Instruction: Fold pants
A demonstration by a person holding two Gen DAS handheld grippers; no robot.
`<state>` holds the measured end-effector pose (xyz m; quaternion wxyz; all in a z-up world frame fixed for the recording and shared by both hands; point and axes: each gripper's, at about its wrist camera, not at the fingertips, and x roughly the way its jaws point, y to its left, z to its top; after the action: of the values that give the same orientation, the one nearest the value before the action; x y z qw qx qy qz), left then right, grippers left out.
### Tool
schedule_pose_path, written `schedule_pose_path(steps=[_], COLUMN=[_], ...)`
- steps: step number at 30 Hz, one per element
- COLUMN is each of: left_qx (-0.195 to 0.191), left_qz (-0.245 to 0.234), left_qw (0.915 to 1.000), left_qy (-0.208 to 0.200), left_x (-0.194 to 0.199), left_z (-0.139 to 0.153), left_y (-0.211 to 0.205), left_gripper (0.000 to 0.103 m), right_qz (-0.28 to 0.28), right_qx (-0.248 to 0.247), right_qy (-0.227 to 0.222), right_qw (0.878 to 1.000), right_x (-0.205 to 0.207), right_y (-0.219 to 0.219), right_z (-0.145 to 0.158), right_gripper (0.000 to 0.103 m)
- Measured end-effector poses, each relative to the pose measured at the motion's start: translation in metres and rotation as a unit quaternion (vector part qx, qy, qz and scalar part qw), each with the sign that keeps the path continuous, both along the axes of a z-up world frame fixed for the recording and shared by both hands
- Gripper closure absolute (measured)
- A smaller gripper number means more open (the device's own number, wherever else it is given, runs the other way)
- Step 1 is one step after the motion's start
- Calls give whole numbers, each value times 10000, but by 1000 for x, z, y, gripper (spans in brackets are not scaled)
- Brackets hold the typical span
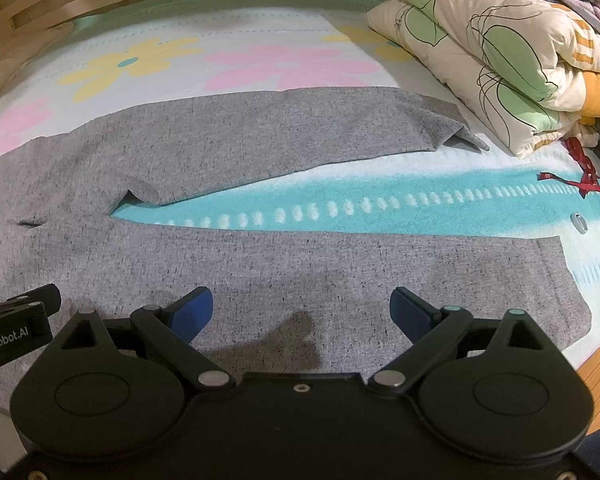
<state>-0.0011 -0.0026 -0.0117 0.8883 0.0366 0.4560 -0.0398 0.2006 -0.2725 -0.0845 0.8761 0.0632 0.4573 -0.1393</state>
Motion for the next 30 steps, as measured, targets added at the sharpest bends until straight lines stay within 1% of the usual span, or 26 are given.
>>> schedule_pose_path(steps=[10, 17, 22, 28, 30], left_qx=[8, -5, 1, -267, -236], left_qz=[-19, -13, -44, -264, -239], left_qw=[10000, 10000, 10000, 9992, 9994], left_qy=[45, 54, 52, -107, -109], left_x=[0, 0, -2, -5, -3], left_z=[-3, -2, 0, 3, 3], left_y=[0, 0, 0, 5, 6], left_gripper=[24, 24, 24, 24, 24], right_qz=[27, 75, 255, 230, 240], right_qx=[1, -31, -39, -34, 69], right_qy=[21, -40, 62, 185, 178], right_qw=[10000, 10000, 9996, 9996, 9995], right_x=[1, 1, 3, 3, 3], right_y=[2, 5, 8, 8, 7], right_z=[-1, 1, 0, -3, -4], right_gripper=[7, 7, 8, 8, 9])
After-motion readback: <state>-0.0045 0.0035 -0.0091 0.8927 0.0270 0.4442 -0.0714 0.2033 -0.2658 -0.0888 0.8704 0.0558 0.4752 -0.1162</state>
